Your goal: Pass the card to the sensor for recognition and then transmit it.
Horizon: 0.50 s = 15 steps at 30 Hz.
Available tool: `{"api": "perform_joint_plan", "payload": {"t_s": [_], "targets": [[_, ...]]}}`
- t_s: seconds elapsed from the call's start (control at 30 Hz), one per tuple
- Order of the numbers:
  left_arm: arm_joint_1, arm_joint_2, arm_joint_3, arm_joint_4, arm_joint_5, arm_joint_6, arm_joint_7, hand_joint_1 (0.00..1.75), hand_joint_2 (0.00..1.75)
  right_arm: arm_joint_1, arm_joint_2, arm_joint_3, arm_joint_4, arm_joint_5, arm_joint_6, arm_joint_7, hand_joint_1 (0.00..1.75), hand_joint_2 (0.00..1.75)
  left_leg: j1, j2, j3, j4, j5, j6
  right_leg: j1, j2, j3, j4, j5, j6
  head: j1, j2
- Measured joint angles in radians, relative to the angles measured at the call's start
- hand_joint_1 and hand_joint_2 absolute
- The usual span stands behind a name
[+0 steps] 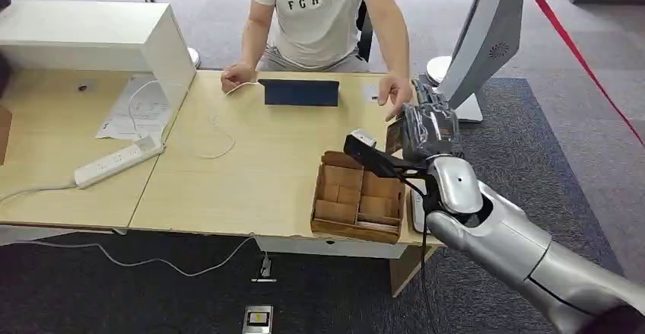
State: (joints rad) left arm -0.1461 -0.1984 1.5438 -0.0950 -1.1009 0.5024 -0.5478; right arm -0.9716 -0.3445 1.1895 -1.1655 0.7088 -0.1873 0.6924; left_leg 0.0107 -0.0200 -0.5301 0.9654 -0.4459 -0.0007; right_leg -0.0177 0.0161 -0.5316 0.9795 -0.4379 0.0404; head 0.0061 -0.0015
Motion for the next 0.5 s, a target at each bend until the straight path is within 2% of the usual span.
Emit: {"api": "perform_joint_plan", "payload": {"t_s": [0.23,0.5], "targets": [[-0.001,-0.001,0.0,0.0,0.009,-0.018,-0.011,0.0,0.0,-0.036,0.05,-0.005,0.094,-0.009,0.031,-0.001,1.75,1.75,0.0,0.0,0.0,0.0,0.0,0.0,0.0,0.0,0.0,0.0,0.0,0.0,0.0,0.0],[0.0,-0.007,0.0,0.0,0.017,-0.011,-0.001,0.0,0.0,-0.055,0.117,0.004,0.203,-0.008,0.022,-0.018,1.75,1.75,0.0,0.0,0.0,0.0,0.0,0.0,0.0,0.0,0.0,0.0,0.0,0.0,0.0,0.0]]}}
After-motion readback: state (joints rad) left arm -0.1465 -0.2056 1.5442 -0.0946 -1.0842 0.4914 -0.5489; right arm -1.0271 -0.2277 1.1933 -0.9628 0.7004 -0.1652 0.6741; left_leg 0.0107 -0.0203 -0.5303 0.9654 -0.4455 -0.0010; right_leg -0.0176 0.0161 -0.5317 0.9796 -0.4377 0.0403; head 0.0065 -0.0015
